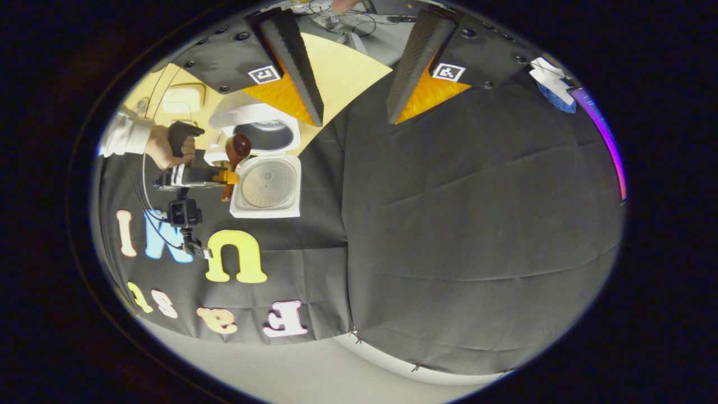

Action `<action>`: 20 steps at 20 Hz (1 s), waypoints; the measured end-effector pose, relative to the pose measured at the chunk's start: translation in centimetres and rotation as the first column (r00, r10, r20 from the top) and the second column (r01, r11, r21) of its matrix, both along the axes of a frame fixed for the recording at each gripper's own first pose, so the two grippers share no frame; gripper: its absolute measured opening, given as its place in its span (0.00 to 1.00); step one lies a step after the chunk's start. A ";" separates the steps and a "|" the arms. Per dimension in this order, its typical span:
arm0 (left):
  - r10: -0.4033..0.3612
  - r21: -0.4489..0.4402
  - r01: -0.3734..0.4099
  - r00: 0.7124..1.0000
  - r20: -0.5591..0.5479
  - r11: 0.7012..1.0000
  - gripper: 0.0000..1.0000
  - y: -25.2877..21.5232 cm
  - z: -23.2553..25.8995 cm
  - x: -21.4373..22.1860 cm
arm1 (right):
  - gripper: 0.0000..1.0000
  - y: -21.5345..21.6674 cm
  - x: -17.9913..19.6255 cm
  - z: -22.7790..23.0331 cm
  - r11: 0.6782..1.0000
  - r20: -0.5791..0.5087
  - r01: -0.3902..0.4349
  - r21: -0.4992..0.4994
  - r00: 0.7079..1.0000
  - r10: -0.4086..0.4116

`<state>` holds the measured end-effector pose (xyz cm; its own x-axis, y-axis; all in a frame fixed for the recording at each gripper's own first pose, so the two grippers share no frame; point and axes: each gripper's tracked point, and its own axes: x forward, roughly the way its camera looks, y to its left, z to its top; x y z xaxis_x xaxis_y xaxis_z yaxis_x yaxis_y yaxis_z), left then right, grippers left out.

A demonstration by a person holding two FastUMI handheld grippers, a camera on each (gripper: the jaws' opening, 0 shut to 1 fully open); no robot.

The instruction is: Close the left gripper, press the button to open the rice cooker; take a wooden spoon from the chopstick holder with the right hand, scoop a spoonful of rice and pour it into the rice cooker, then put the wooden spoon back into the chopstick holder.

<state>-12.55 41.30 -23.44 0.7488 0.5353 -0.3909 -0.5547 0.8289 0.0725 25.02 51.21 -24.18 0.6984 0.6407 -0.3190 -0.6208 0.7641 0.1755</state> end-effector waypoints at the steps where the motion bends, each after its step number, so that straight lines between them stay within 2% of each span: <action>1: -0.006 0.000 0.006 1.000 0.009 1.000 0.85 -0.2 0.5 -0.3 | 0.14 -1.0 -0.1 0.5 0.999 -0.036 0.021 0.044 0.999 -0.020; 7: -0.066 -0.021 0.068 0.995 0.075 0.998 0.86 -3.3 2.3 -0.4 | 0.14 -10.4 -1.2 3.9 0.974 -0.130 0.154 0.165 0.982 -0.134; 10: -0.106 -0.047 0.112 0.988 0.112 0.993 0.86 -5.5 2.8 -0.1 | 0.14 -17.1 -1.9 5.3 0.946 -0.166 0.247 0.212 0.963 -0.214; 13: -0.142 -0.064 0.152 0.981 0.136 0.986 0.85 -7.4 3.0 0.3 | 0.14 -23.7 -2.9 6.1 0.921 -0.170 0.323 0.217 0.942 -0.290; 17: -0.147 -0.085 0.161 0.977 0.156 0.983 0.84 -10.0 3.5 1.5 | 0.14 -32.4 -3.6 6.1 0.874 -0.208 0.412 0.257 0.907 -0.366; 20: -0.156 -0.057 0.166 0.976 0.152 0.984 0.83 -12.5 4.4 2.8 | 0.14 -39.3 -3.2 4.7 0.839 -0.238 0.475 0.266 0.875 -0.421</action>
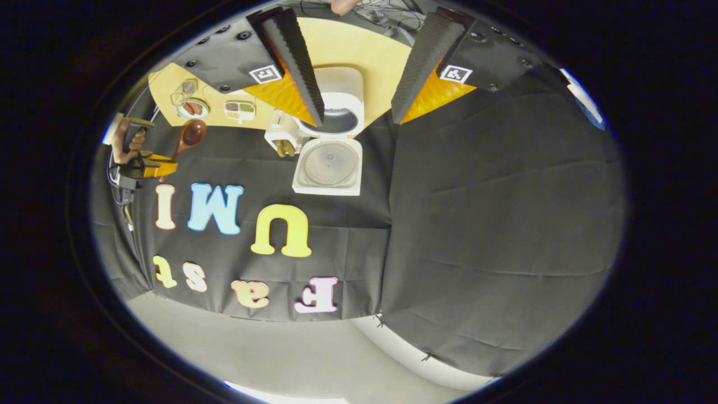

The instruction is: Close the left gripper, press the button to open the rice cooker; take a wooden spoon from the chopstick holder with the right hand, scoop a spoonful of rice and pour it into the rice cooker, then put the wooden spoon back into the chopstick holder.

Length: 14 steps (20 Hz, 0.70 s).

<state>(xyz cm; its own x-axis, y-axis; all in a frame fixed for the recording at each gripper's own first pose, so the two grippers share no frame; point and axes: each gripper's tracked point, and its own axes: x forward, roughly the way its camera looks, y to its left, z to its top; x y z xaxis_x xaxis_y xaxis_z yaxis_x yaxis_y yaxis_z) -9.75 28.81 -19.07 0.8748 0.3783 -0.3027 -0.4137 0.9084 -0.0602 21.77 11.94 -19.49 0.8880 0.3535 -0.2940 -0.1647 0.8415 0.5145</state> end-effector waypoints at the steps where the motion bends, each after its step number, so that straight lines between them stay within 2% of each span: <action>1: 0.005 0.008 -0.005 1.000 -0.010 1.000 0.81 -0.9 0.2 0.4 | 0.14 -2.6 0.2 -0.7 1.000 -0.018 0.022 0.003 1.000 -0.022; 7: 0.010 0.027 -0.009 0.999 -0.049 1.000 0.77 -8.6 0.8 3.5 | 0.14 -14.1 2.3 -6.7 0.993 -0.097 0.120 -0.021 0.988 -0.121; 10: 0.021 0.002 -0.021 0.998 -0.065 1.000 0.77 -12.4 0.9 4.4 | 0.14 -17.2 3.0 -10.5 0.990 -0.139 0.136 -0.048 0.980 -0.141; 14: 0.000 0.048 0.006 0.992 -0.125 0.999 0.77 -15.5 0.6 4.6 | 0.14 -19.3 3.3 -15.0 0.985 -0.193 0.153 -0.074 0.967 -0.165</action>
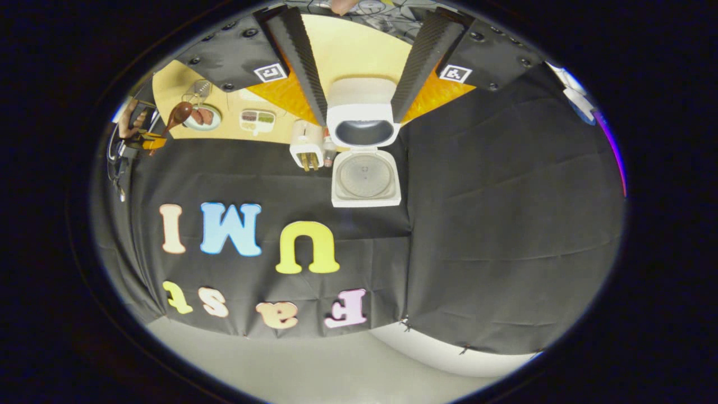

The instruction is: Close the left gripper, press the button to open the rice cooker; take a wooden spoon from the chopstick holder with the right hand, scoop a spoonful of rice and pour it into the rice cooker, then put the wooden spoon back into the chopstick holder.

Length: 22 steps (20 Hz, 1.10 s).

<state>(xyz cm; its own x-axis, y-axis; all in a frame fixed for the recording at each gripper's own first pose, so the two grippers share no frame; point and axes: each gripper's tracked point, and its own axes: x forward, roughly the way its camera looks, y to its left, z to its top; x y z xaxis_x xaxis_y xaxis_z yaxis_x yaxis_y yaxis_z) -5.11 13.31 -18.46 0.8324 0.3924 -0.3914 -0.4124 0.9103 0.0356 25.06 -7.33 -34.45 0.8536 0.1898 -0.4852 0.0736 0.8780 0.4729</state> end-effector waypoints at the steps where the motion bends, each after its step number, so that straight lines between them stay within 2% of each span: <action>1: -0.001 0.012 0.002 1.000 -0.009 1.000 0.78 -0.3 0.2 0.1 | 0.14 0.0 0.1 -0.8 1.000 -0.010 0.004 0.011 1.000 -0.004; 6: -0.010 0.057 0.013 0.999 -0.045 0.998 0.80 -1.2 0.8 0.8 | 0.14 0.3 0.5 -4.7 1.000 -0.060 0.001 0.007 0.998 -0.001; 13: -0.025 0.067 0.030 0.997 -0.076 0.997 0.80 -2.7 0.4 1.3 | 0.14 -0.3 -0.2 -8.3 1.000 -0.126 0.009 0.020 0.992 -0.006; 22: -0.085 0.060 0.088 0.994 -0.062 0.994 0.80 -4.7 0.7 3.4 | 0.19 -1.0 -2.0 -8.4 0.987 -0.148 0.055 0.153 0.988 -0.032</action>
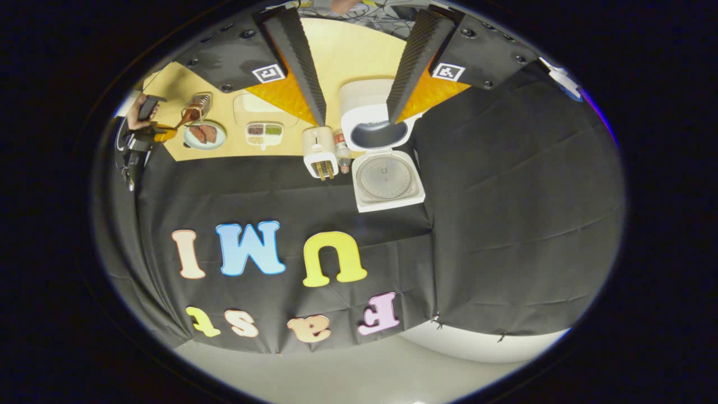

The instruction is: Close the left gripper, press the button to open the rice cooker; take a wooden spoon from the chopstick holder with the right hand, scoop a spoonful of rice and pour it into the rice cooker, then put the wooden spoon back into the chopstick holder.

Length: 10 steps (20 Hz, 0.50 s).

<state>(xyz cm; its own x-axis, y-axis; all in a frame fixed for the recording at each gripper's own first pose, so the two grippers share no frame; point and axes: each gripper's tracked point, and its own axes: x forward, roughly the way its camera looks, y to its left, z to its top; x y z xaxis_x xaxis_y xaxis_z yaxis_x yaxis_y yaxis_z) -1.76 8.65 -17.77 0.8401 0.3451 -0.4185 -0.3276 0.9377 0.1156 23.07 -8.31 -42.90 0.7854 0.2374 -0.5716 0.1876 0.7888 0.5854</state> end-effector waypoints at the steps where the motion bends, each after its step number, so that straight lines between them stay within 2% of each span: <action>1: -0.005 -0.001 0.005 1.000 0.004 1.000 0.80 0.0 0.1 0.2 | 0.22 -0.2 -0.2 0.3 1.000 0.001 0.002 -0.005 1.000 -0.002; 2: -0.012 -0.006 0.012 1.000 0.010 1.000 0.80 -0.1 0.1 0.4 | 0.24 -0.7 -0.5 0.5 1.000 0.004 0.010 -0.011 1.000 -0.010; 3: -0.018 -0.011 0.018 1.000 0.015 1.000 0.80 -0.1 0.0 0.5 | 0.30 -0.8 -0.6 0.7 1.000 0.001 0.015 -0.010 1.000 -0.015; 5: -0.032 -0.019 0.032 0.999 0.025 0.999 0.80 -0.1 0.0 1.1 | 0.32 -0.5 -1.6 0.7 1.000 -0.035 0.015 0.003 0.999 -0.015; 6: -0.038 -0.021 0.039 0.999 0.035 0.999 0.80 0.0 0.2 1.3 | 0.50 -0.6 -1.9 0.8 1.000 -0.040 0.015 0.000 0.999 -0.015; 8: -0.051 -0.019 0.052 0.997 0.058 0.998 0.80 0.7 0.7 1.8 | 0.54 -1.0 -2.8 1.6 0.999 -0.031 0.031 -0.034 0.999 -0.032; 9: -0.056 -0.017 0.057 0.996 0.069 0.998 0.80 1.2 0.9 2.0 | 0.63 -1.3 -3.3 2.2 0.998 -0.022 0.046 -0.053 0.999 -0.047; 10: -0.059 -0.020 0.061 0.995 0.082 0.998 0.80 1.9 1.0 2.3 | 0.66 -1.3 -3.8 3.0 0.996 -0.013 0.060 -0.068 0.998 -0.061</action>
